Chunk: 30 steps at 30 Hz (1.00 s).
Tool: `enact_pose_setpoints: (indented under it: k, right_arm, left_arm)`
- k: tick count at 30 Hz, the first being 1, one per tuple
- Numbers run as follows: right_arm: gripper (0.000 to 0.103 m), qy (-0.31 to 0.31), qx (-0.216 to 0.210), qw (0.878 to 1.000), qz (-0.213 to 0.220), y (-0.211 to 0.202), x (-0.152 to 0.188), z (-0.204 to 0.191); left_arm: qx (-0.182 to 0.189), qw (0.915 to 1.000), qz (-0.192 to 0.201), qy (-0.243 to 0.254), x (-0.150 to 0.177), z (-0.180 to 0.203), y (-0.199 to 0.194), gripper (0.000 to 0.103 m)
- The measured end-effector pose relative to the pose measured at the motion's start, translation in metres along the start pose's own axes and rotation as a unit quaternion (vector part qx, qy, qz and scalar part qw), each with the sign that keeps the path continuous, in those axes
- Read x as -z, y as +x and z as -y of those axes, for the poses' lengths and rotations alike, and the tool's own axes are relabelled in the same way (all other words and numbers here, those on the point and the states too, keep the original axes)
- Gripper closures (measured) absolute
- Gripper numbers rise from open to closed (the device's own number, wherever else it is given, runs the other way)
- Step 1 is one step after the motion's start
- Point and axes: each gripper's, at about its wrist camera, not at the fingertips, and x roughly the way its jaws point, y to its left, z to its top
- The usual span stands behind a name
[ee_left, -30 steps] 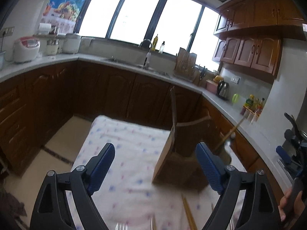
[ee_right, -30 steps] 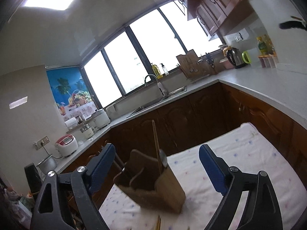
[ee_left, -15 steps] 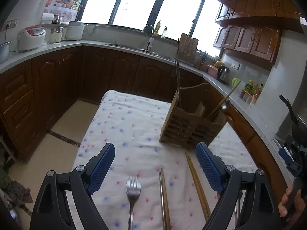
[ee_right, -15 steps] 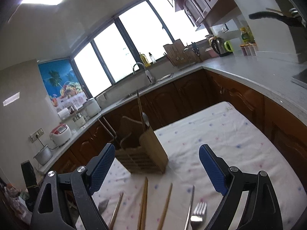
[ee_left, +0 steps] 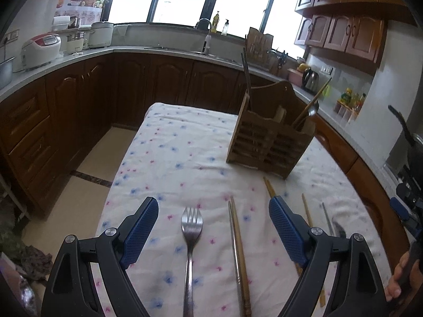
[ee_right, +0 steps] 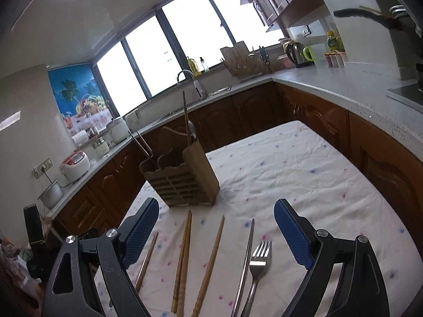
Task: Organize utensils
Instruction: 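Move both tools back down toward the remaining utensils, then grasp a wooden chopstick with the left tool while the right tool grasps a steel utensil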
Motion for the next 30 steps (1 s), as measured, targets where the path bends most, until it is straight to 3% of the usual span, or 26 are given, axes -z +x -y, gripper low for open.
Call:
enact_pose_setpoints:
  k: [7, 25, 30]
  right_arm:
    - [0.015, -0.009, 0.01, 1.0, -0.012, 0.008, 0.005, 0.0]
    - [0.051, -0.025, 0.044, 0.995, -0.089, 0.056, 0.007, 0.011]
    - [0.062, -0.028, 0.049, 0.992, -0.111, 0.071, 0.008, 0.014]
  left_arm:
    - [-0.005, 0.9997, -0.02, 0.016, -0.006, 0.006, 0.013, 0.019]
    - [0.004, 0.9937, -0.075, 0.083, -0.016, 0.04, 0.061, 0.035]
    - [0.004, 0.9887, -0.103, 0.109, -0.021, 0.049, 0.091, 0.051]
